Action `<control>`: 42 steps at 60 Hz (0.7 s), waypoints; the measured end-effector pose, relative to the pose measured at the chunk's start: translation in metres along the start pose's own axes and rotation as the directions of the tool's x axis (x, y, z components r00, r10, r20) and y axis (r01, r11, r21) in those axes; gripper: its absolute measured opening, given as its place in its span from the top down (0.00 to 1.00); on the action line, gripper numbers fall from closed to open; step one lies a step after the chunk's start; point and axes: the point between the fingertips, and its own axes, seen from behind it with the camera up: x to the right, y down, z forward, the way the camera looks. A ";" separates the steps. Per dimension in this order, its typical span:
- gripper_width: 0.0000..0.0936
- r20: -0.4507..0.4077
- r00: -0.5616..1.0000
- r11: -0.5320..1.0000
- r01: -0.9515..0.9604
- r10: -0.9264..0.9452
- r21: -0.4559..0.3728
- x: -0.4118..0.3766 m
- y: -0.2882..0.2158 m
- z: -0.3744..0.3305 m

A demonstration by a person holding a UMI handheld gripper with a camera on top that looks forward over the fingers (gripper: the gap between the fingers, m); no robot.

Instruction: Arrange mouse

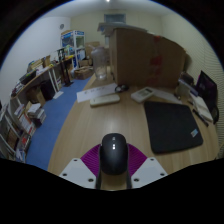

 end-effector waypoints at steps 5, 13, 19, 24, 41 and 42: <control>0.64 -0.014 1.000 0.998 0.003 -0.002 0.067 0.002 -0.042 -0.025; 0.64 -0.054 0.998 0.970 0.002 0.012 0.242 0.041 -0.146 -0.067; 0.64 -0.107 0.994 0.943 0.024 0.012 0.331 0.103 -0.196 -0.076; 0.64 -0.162 0.987 0.941 0.067 -0.013 0.333 0.169 -0.203 -0.055; 0.61 -0.095 0.994 0.995 -0.036 0.046 0.098 0.258 -0.088 0.056; 0.61 -0.086 0.995 0.995 -0.038 0.046 0.092 0.257 -0.084 0.060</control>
